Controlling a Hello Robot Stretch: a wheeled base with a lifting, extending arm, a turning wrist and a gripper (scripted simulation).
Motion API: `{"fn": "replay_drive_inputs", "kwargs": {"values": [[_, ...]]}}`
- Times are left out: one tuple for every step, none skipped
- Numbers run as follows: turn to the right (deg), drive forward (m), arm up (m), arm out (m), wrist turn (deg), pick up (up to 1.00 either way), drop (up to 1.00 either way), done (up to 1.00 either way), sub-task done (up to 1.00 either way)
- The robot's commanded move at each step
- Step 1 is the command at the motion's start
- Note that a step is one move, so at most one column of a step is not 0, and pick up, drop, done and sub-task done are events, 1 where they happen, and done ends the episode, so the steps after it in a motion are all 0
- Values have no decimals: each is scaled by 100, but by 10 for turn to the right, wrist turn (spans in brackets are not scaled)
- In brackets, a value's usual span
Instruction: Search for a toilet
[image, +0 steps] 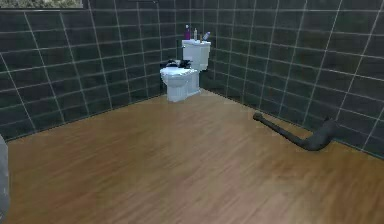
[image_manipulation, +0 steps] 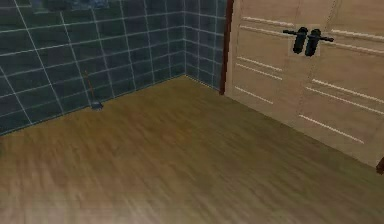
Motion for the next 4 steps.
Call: {"fn": "replay_drive_inputs", "kwargs": {"values": [[-30,0,0,0,0,0,0,0,0],[0,100,0,0,0,0,0,0,0],[0,100,0,0,0,0,0,0,0],[0,25,0,0,0,0,0,0,0]]}}
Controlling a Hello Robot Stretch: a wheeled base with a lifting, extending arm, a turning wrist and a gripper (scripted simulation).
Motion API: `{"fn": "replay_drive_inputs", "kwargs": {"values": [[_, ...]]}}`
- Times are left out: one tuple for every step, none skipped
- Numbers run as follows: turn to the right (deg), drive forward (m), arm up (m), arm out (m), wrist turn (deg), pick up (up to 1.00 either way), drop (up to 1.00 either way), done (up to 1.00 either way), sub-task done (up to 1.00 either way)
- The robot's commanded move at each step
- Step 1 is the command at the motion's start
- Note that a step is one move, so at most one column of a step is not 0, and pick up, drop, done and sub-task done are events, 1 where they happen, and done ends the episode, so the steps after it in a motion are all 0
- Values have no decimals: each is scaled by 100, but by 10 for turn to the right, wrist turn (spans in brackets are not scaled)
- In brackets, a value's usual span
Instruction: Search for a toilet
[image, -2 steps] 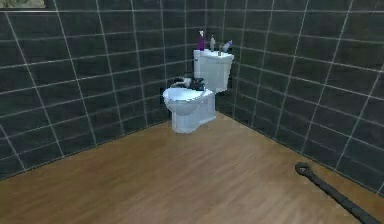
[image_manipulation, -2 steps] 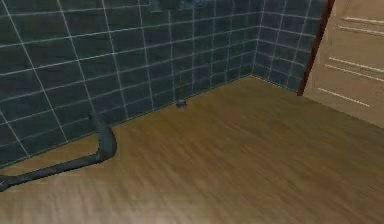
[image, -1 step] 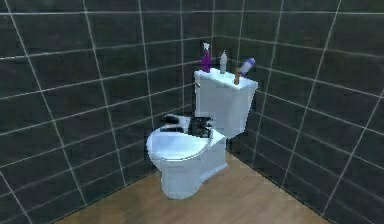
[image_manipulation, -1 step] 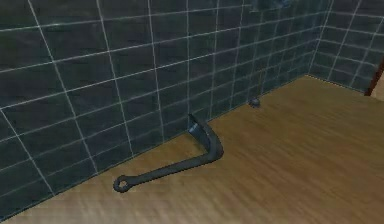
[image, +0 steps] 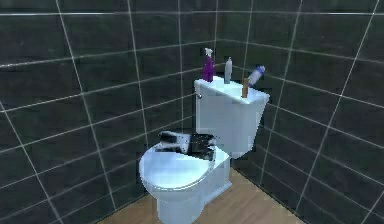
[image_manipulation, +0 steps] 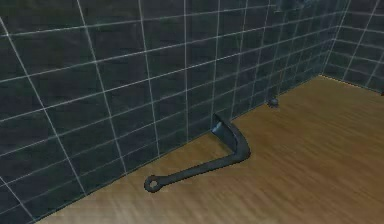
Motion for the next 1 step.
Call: {"fn": "replay_drive_inputs", "kwargs": {"values": [[0,0,0,0,0,0,0,100,0]]}}
